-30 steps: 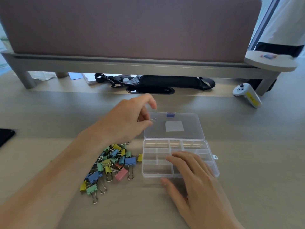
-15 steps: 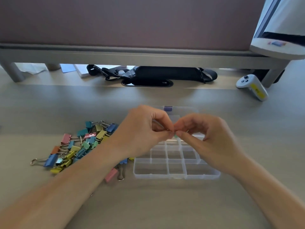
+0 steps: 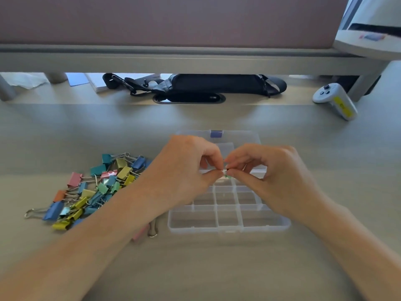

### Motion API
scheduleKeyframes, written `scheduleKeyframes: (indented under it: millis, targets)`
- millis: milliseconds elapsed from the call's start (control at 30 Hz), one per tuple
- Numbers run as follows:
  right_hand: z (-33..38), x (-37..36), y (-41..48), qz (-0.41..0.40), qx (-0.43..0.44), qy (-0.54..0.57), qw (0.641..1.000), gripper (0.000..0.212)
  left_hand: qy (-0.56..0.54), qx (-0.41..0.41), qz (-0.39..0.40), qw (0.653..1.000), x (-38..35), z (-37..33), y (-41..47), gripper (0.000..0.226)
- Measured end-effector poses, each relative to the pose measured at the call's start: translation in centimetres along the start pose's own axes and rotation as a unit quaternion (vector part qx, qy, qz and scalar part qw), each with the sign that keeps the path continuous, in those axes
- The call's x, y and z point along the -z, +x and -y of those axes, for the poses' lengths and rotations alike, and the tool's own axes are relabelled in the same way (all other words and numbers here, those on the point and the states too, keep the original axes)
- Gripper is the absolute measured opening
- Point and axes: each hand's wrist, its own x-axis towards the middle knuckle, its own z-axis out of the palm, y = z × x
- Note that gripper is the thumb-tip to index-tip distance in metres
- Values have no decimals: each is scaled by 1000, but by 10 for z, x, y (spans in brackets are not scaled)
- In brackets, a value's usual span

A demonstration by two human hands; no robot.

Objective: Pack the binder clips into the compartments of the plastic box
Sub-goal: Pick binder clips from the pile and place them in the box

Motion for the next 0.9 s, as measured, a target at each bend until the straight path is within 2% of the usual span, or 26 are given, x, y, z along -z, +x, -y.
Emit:
scheduleKeyframes:
  millis: [300, 500, 733, 900]
  targets:
    - [1, -2, -3, 28, 13, -49, 998, 18, -13, 37, 5, 999, -3, -3, 4, 11]
    - [-4, 5, -11, 62, 49, -87, 993, 9, -1, 48, 9, 999, -2, -3, 5, 12]
    - [-1, 6, -11, 95, 123, -160, 975, 19, 17, 46, 15, 999, -2, -6, 3, 17]
    - [1, 3, -11, 90, 125, -176, 972, 27, 24, 46, 6, 999, -5, -3, 4, 14]
